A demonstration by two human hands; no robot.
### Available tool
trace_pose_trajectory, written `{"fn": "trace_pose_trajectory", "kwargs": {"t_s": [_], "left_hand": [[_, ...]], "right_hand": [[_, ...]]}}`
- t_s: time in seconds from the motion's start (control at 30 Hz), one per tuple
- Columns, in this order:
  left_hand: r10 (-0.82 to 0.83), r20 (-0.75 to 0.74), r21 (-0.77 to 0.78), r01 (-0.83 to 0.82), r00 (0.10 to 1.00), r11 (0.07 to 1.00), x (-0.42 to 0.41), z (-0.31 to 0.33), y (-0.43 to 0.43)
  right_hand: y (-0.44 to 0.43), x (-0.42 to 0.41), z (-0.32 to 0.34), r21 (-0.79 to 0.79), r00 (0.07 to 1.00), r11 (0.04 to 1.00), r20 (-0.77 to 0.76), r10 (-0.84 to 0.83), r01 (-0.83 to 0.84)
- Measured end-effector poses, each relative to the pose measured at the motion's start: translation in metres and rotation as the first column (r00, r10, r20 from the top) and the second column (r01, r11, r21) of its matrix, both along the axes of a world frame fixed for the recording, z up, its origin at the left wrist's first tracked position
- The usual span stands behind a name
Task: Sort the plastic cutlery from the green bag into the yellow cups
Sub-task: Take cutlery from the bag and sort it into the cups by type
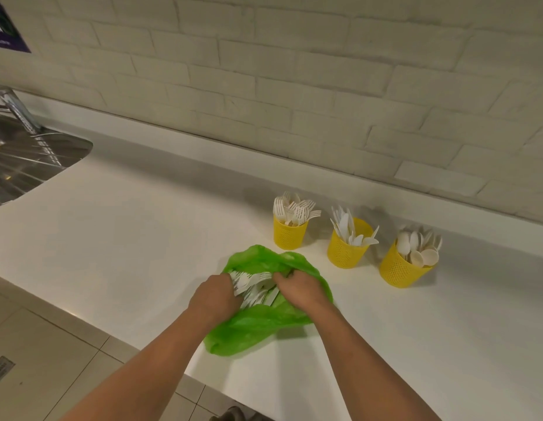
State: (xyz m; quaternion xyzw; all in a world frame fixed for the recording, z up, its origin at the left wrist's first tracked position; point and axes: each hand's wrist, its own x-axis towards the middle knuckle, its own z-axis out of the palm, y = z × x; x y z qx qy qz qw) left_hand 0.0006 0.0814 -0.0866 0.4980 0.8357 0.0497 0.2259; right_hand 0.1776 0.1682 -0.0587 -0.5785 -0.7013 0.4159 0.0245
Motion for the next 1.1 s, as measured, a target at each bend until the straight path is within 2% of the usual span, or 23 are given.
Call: {"fn": "trace_pose_trajectory", "kwargs": {"t_s": [0.1, 0.23, 0.33, 0.47, 0.57, 0.67, 0.8, 0.87, 0.97, 1.0, 1.03, 1.1], "left_hand": [[-0.080, -0.027, 0.047, 0.081, 0.996, 0.996, 0.000, -0.001, -0.004], [-0.216, 0.006, 0.083, 0.215, 0.976, 0.973, 0.002, 0.000, -0.011], [-0.216, 0.030, 0.142, 0.209, 0.976, 0.968, 0.001, 0.000, -0.017], [-0.155, 0.214, 0.265, 0.095, 0.965, 0.960, -0.004, 0.003, -0.023], [-0.150, 0.304, 0.284, 0.061, 0.941, 0.957, -0.006, 0.010, -0.022], [-0.150, 0.340, 0.284, 0.051, 0.928, 0.958, -0.007, 0.016, -0.017], [-0.104, 0.411, 0.326, -0.040, 0.906, 0.945, -0.005, 0.028, -0.007], [-0.085, 0.425, 0.321, -0.062, 0.901, 0.945, -0.006, 0.031, -0.002], [-0.148, 0.372, 0.261, 0.049, 0.917, 0.964, -0.009, 0.027, 0.003], [-0.165, 0.350, 0.226, 0.088, 0.922, 0.970, -0.009, 0.023, 0.004], [-0.171, 0.334, 0.193, 0.111, 0.927, 0.975, -0.007, 0.019, 0.004], [-0.162, 0.314, 0.159, 0.116, 0.936, 0.980, -0.005, 0.011, 0.004]], "right_hand": [[0.004, -0.005, 0.011, 0.037, 0.970, 0.986, -0.190, -0.154, 0.164], [0.014, -0.016, 0.017, -0.113, 0.825, 0.943, -0.461, -0.328, 0.312], [0.019, -0.014, 0.014, -0.125, 0.809, 0.950, -0.499, -0.311, 0.288], [0.022, -0.009, 0.006, -0.210, 0.789, 0.942, -0.516, -0.334, 0.262], [0.019, -0.009, -0.001, -0.325, 0.784, 0.923, -0.509, -0.354, 0.206], [0.012, -0.012, -0.001, -0.410, 0.733, 0.909, -0.597, -0.326, 0.070], [0.008, -0.009, 0.001, -0.359, 0.731, 0.933, -0.647, -0.218, -0.039], [0.009, -0.007, -0.003, -0.390, 0.697, 0.919, -0.674, -0.245, -0.054], [0.009, -0.006, -0.010, -0.458, 0.628, 0.887, -0.709, -0.322, -0.062], [0.008, -0.007, -0.013, -0.425, 0.643, 0.903, -0.707, -0.293, -0.055], [0.008, -0.008, -0.015, -0.331, 0.706, 0.943, -0.678, -0.207, -0.041], [0.006, -0.010, -0.022, -0.029, 0.874, 0.998, -0.484, 0.040, -0.061]]}}
